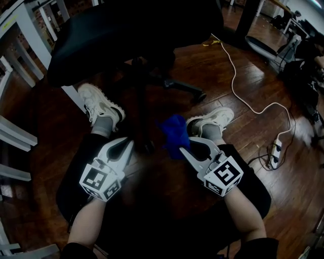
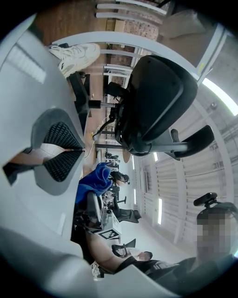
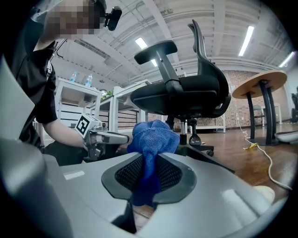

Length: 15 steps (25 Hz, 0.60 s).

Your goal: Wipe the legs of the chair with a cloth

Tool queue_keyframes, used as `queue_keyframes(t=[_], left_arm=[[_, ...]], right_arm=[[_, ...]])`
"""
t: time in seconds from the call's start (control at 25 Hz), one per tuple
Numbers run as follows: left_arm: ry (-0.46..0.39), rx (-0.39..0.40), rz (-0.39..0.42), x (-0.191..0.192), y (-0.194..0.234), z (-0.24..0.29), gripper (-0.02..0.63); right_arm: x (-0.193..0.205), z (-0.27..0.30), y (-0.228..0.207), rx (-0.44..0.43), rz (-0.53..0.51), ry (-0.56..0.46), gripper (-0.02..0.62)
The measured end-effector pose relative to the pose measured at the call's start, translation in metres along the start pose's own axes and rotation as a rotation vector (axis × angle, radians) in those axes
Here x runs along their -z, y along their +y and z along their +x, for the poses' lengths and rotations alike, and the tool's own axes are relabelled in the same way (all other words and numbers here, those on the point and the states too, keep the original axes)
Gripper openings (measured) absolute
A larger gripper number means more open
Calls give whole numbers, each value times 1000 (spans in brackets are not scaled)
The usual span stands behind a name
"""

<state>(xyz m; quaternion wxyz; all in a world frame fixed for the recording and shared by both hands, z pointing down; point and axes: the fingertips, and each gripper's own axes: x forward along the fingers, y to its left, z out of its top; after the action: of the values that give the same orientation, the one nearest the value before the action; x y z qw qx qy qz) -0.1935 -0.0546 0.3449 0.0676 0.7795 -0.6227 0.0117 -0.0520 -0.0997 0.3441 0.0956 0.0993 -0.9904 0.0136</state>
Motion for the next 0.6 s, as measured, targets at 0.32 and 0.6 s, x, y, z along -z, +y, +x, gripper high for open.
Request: queue_keyframes(t=[0.32, 0.6], left_arm=[[34, 28, 43, 12, -9, 4, 12], [37, 35, 39, 14, -11, 5, 12]], right_arm=[[-4, -1, 7, -26, 5, -8, 84], [-2, -1, 8, -33, -2, 1, 84]])
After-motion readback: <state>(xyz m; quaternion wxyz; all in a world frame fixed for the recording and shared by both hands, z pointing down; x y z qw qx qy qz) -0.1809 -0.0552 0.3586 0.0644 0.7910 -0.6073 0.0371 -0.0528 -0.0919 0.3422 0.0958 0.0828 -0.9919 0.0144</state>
